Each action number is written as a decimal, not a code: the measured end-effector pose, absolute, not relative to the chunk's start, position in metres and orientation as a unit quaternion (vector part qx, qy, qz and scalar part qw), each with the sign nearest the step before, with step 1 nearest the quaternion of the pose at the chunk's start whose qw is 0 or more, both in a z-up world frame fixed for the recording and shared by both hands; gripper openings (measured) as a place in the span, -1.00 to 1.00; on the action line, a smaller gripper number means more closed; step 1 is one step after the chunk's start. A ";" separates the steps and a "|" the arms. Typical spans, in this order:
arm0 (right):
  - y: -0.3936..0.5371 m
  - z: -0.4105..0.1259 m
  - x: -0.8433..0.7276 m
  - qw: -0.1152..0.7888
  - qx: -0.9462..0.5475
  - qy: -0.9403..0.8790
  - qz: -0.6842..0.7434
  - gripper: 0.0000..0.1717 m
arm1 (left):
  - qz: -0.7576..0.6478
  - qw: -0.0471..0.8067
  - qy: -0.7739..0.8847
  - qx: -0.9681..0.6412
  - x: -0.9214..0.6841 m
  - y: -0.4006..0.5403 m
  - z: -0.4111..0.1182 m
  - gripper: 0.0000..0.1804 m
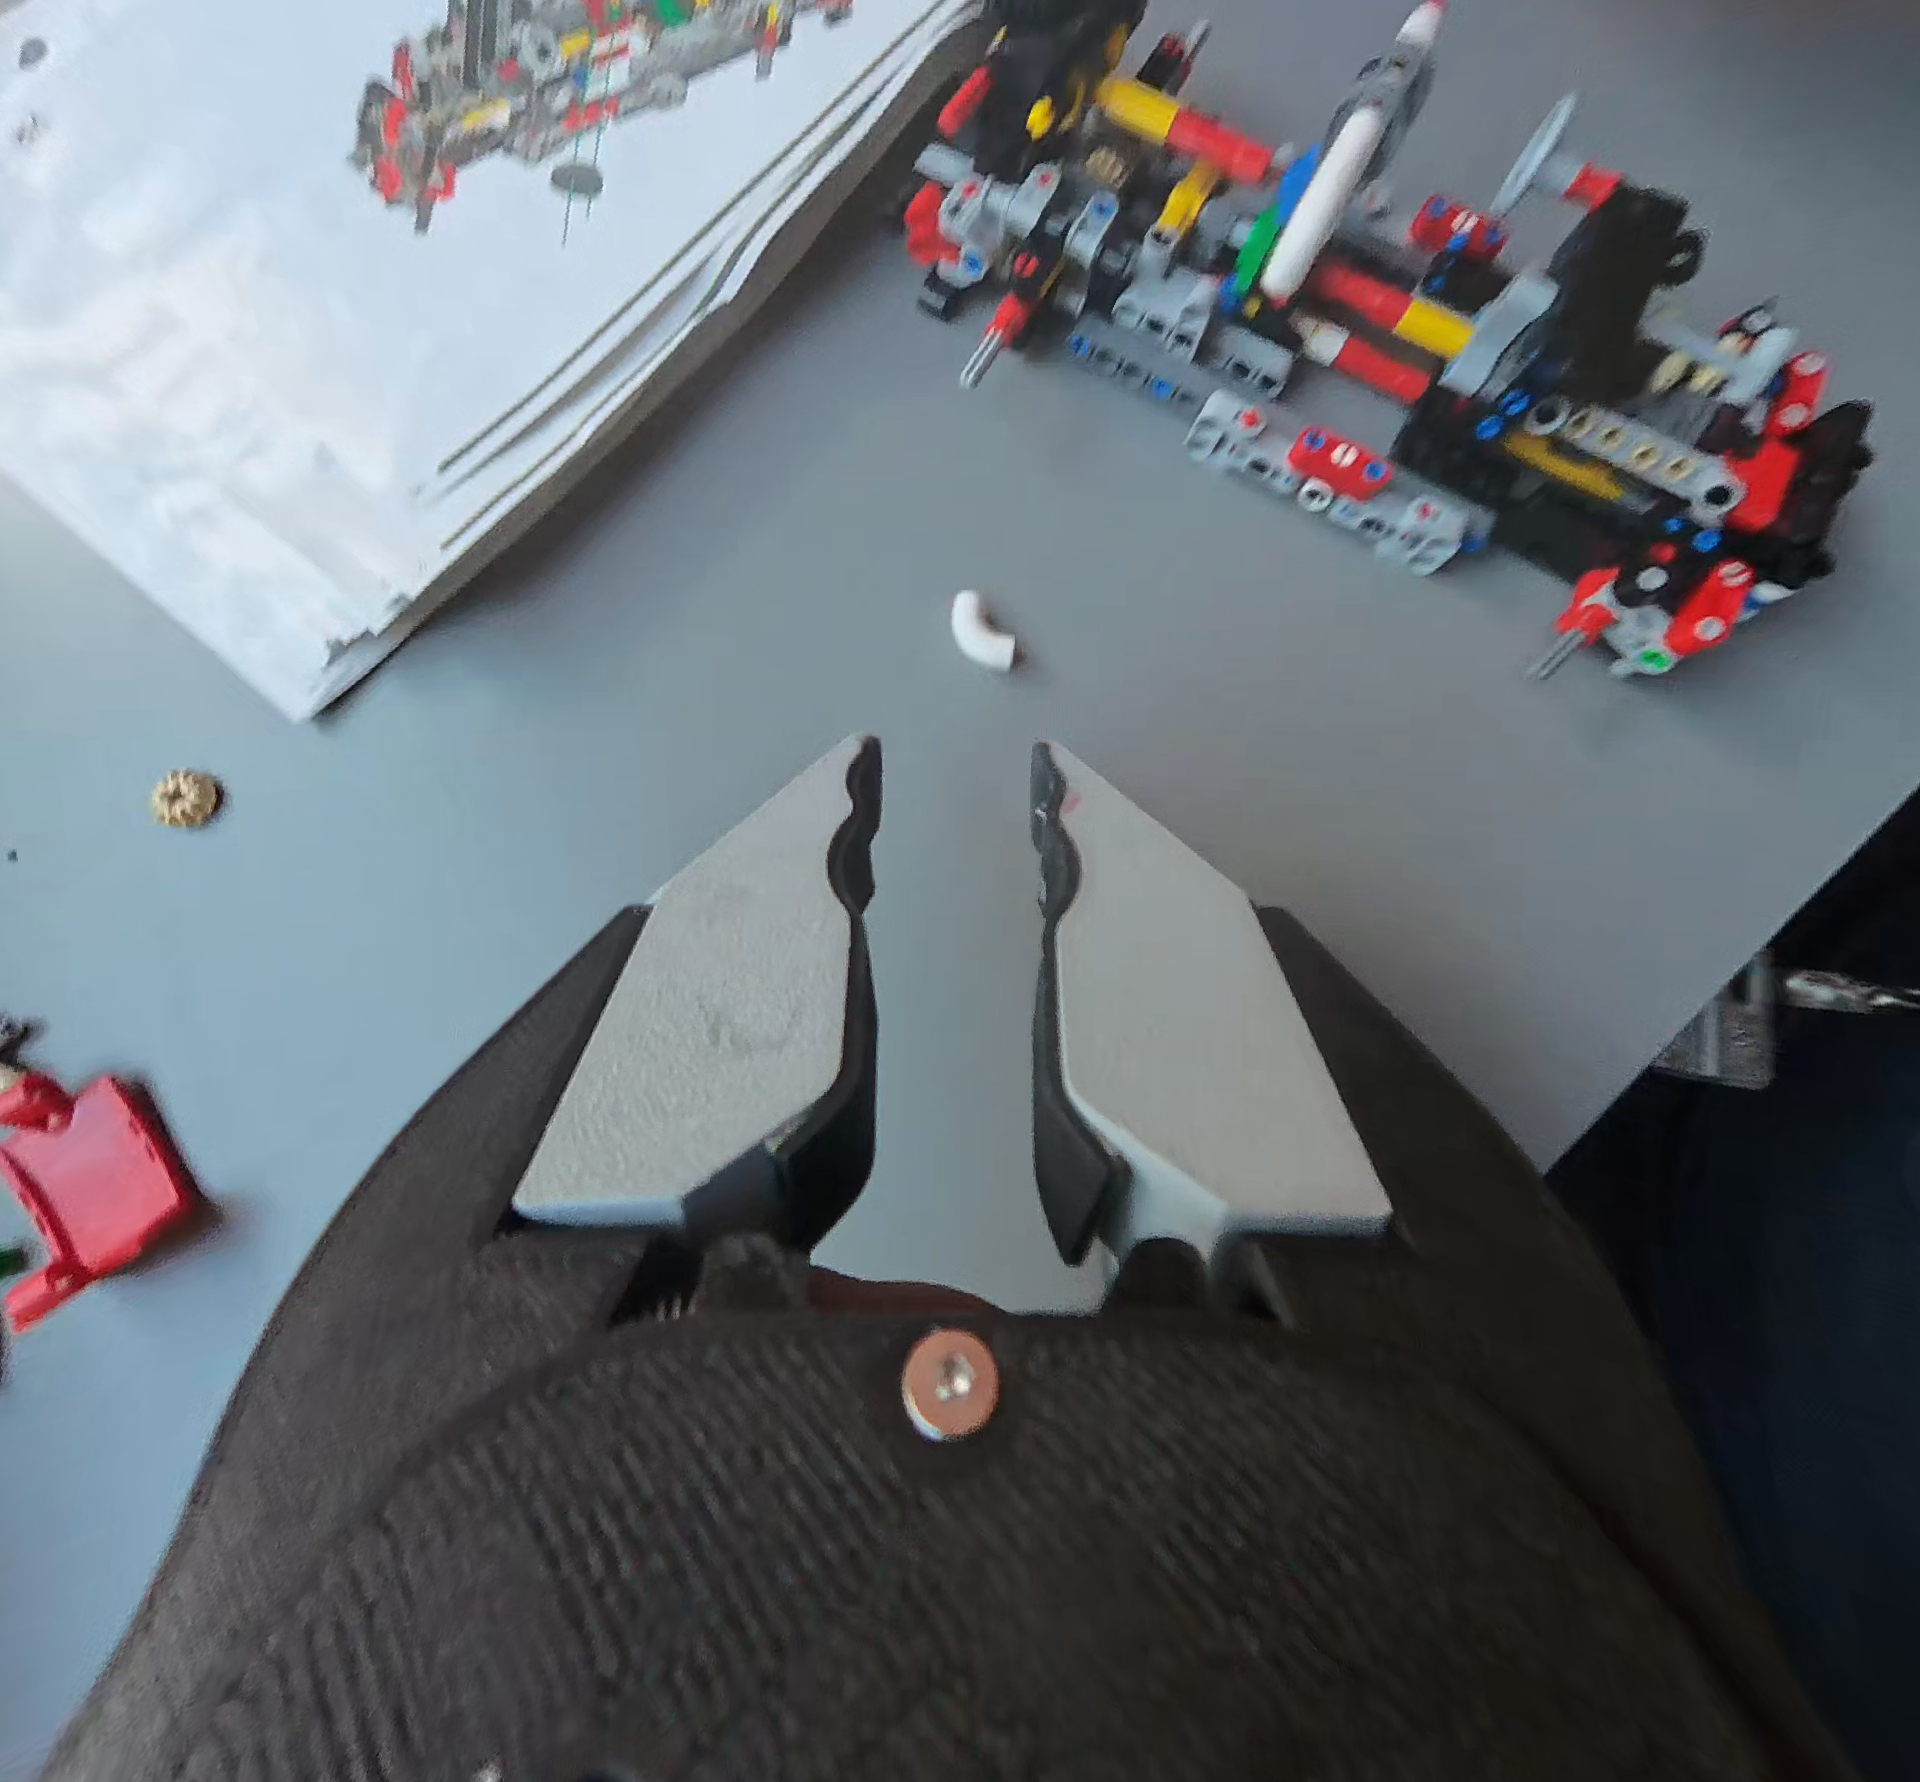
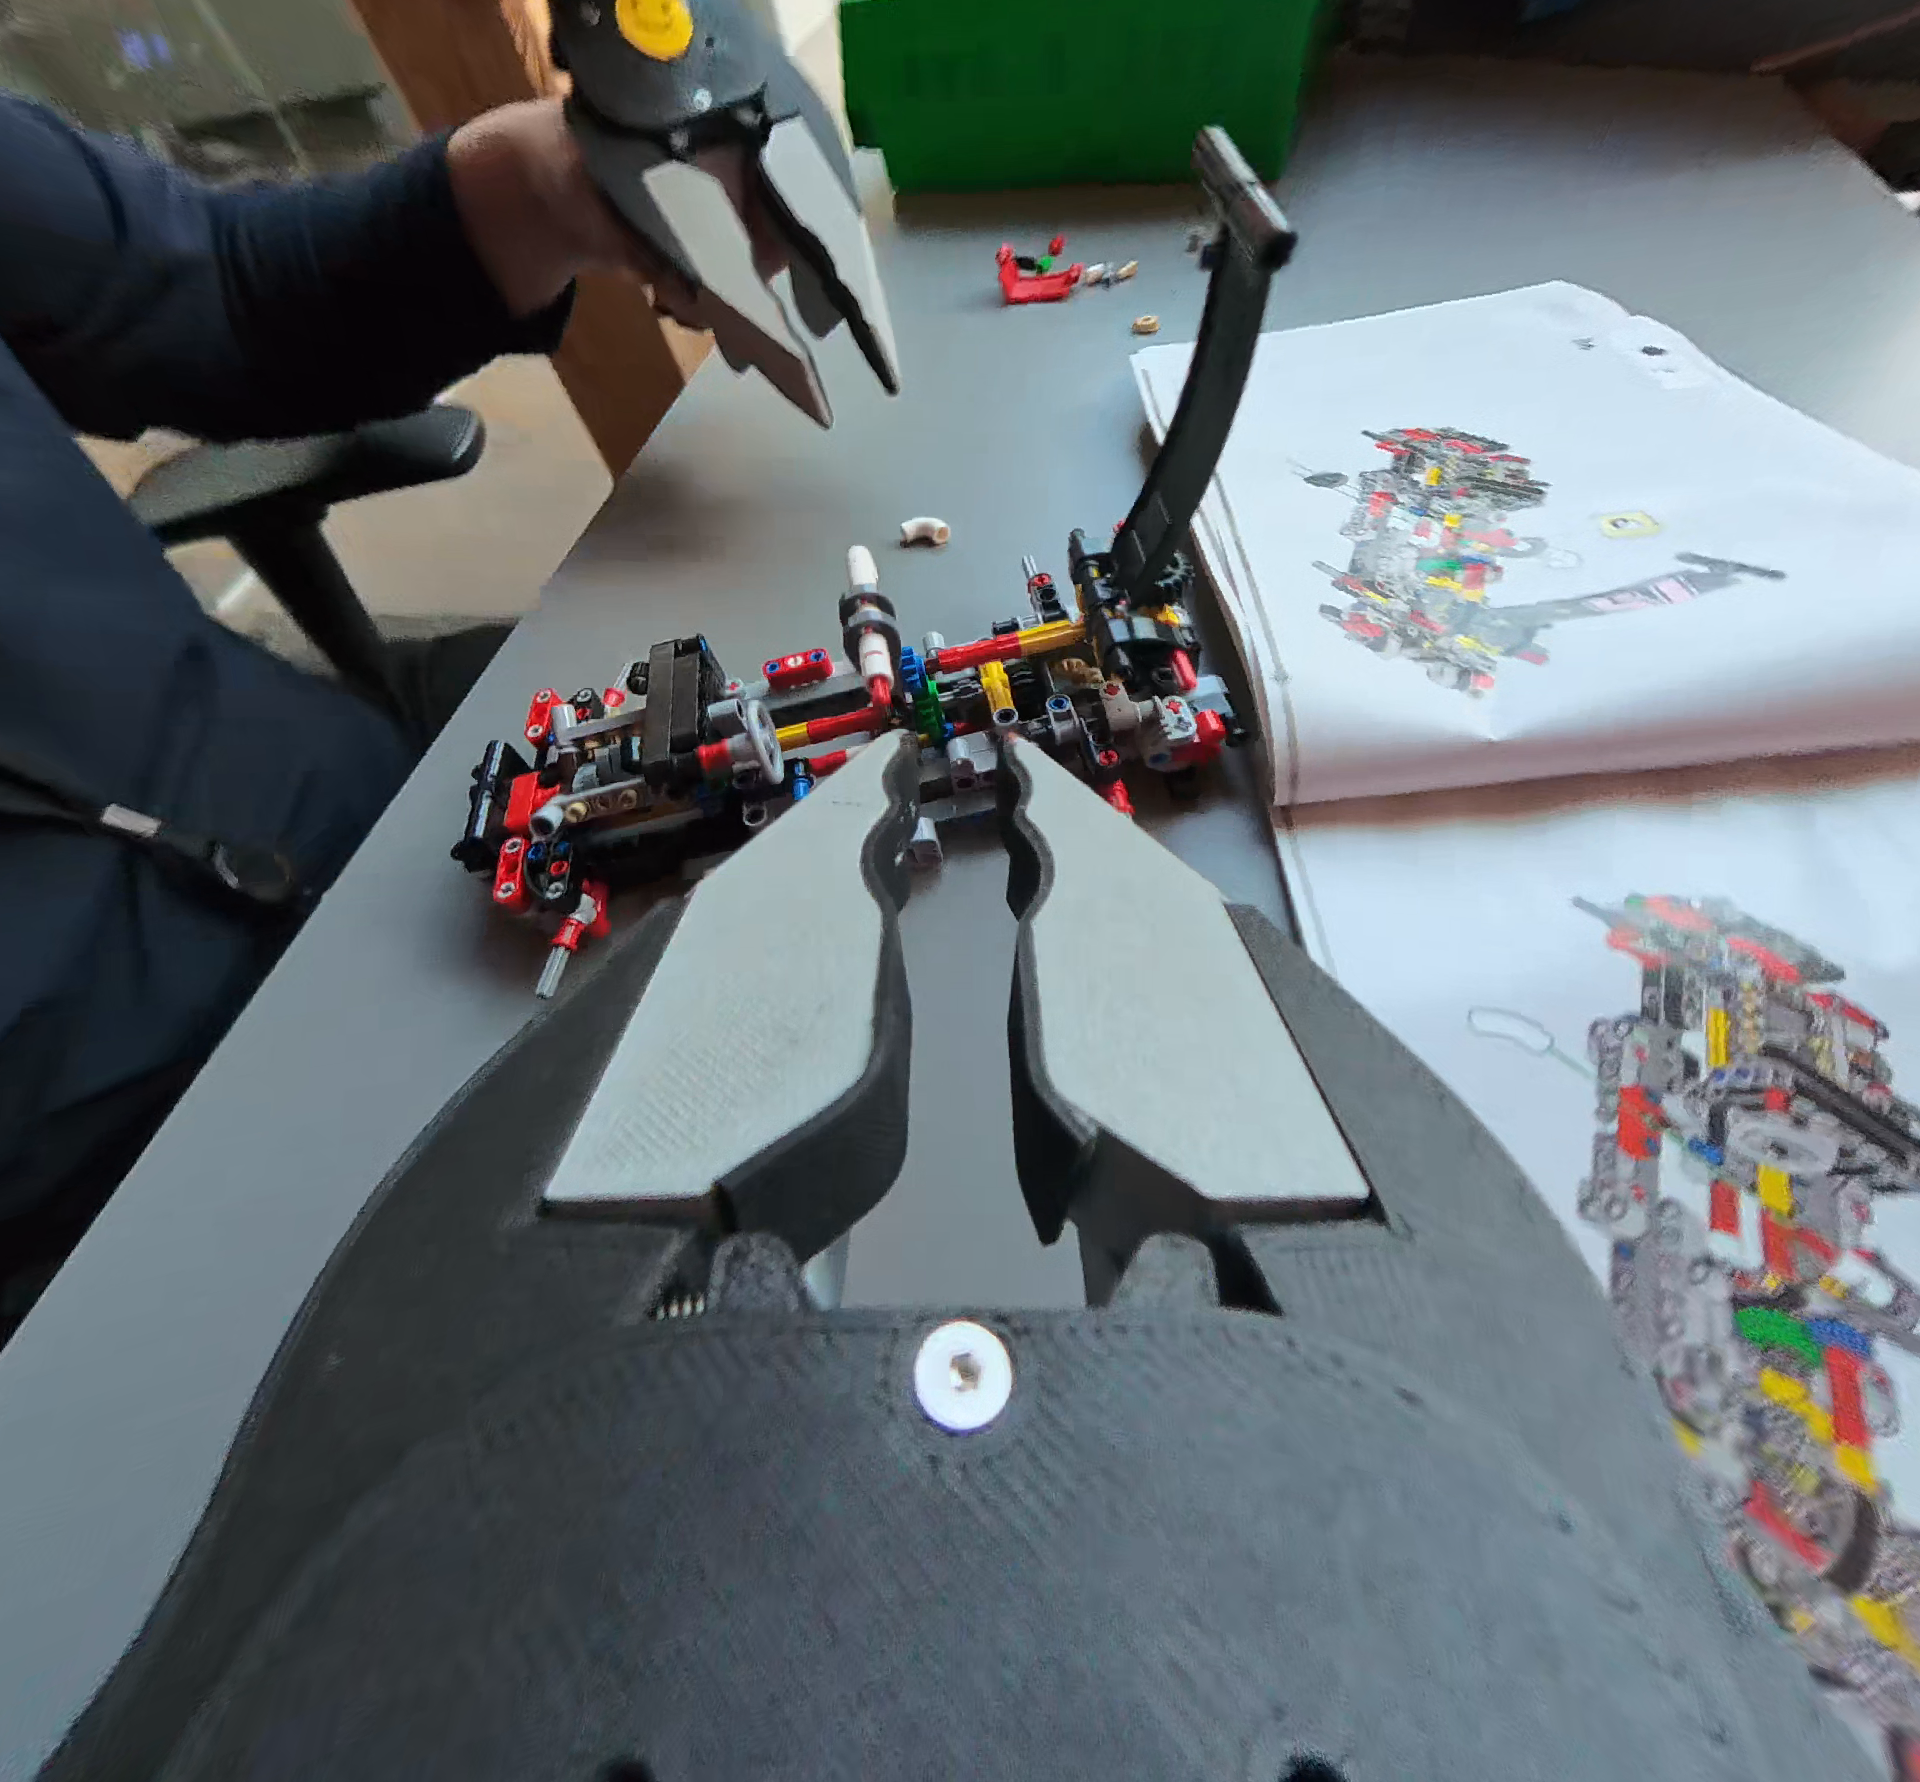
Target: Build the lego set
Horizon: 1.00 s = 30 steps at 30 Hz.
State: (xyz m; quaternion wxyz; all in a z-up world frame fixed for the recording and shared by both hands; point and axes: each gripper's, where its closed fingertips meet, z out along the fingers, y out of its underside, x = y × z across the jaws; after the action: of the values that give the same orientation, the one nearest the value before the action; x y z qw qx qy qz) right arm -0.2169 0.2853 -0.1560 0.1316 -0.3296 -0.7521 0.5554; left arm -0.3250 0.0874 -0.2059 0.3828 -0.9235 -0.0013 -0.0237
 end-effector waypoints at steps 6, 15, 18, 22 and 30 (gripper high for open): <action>0.303 -0.162 -0.203 0.207 -0.390 -0.676 0.591 -0.86 | -0.014 0.360 -0.024 -0.933 -0.326 0.079 -0.233 -0.73; 0.287 -0.159 -0.196 0.223 -0.392 -0.660 0.600 -0.86 | -0.047 0.371 -0.038 -0.927 -0.314 0.110 -0.235 -0.71; 0.279 -0.162 -0.196 0.216 -0.384 -0.673 0.594 -0.86 | -0.050 0.358 -0.056 -0.931 -0.316 0.120 -0.239 -0.70; 0.274 -0.161 -0.195 0.212 -0.374 -0.680 0.594 -0.86 | -0.057 0.348 -0.083 -0.932 -0.320 0.129 -0.240 -0.71; 0.277 -0.157 -0.194 0.212 -0.376 -0.674 0.600 -0.88 | -0.027 0.347 -0.088 -0.933 -0.329 0.134 -0.243 -0.94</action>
State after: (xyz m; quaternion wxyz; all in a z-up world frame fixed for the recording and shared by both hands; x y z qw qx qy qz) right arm -0.1940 0.2769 -0.1569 0.2125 -0.3757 -0.6737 0.5999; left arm -0.3295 0.1339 -0.2428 0.3467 -0.9334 -0.0880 -0.0268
